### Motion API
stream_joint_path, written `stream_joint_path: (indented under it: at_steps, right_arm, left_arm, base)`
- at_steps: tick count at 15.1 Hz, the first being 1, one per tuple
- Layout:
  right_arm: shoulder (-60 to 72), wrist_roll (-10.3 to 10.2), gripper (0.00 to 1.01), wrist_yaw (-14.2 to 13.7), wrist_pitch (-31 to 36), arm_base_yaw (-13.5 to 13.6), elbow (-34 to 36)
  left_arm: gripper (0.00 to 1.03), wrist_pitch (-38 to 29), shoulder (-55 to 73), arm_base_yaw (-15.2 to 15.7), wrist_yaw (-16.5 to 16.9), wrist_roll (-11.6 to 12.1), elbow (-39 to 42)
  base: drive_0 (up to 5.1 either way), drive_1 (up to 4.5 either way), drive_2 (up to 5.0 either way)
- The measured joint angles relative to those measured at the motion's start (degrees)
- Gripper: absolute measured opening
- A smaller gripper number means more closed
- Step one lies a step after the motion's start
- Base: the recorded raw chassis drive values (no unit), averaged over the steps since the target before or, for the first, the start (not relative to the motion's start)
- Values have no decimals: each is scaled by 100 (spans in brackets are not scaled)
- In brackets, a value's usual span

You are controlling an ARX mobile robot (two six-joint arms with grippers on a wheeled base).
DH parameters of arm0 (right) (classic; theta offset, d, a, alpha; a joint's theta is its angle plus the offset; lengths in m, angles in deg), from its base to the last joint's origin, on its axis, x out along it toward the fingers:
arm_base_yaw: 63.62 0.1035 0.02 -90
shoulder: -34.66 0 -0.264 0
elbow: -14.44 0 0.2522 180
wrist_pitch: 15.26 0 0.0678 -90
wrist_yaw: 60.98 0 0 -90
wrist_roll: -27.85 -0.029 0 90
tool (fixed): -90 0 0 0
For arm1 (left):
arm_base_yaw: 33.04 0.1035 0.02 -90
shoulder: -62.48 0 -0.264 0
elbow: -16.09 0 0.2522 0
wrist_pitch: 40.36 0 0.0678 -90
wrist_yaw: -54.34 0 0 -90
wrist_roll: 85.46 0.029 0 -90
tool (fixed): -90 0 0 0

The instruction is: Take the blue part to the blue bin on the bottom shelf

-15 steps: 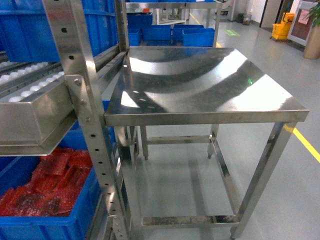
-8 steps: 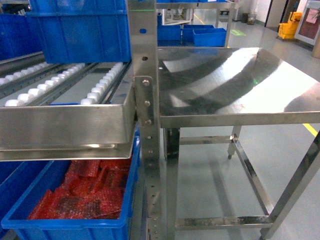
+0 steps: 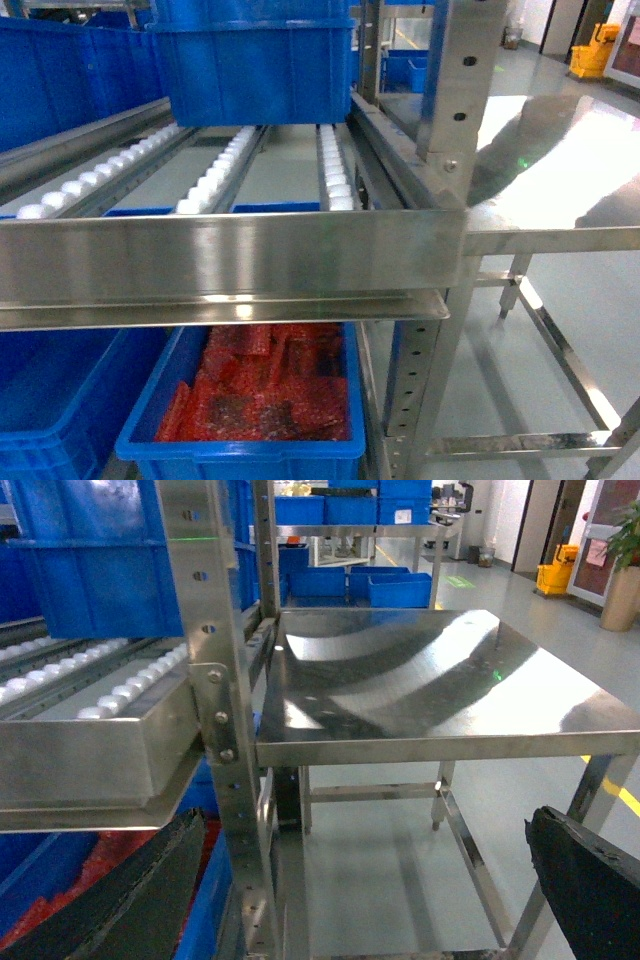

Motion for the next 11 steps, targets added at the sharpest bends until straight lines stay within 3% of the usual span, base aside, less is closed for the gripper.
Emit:
stream_joint_path:
  at_steps: [11]
  right_arm:
    - [0,2,98,2,20,0,0]
  left_arm:
    - [43,7,2,0,-4,0,0]
  base:
    - [-501,244,244]
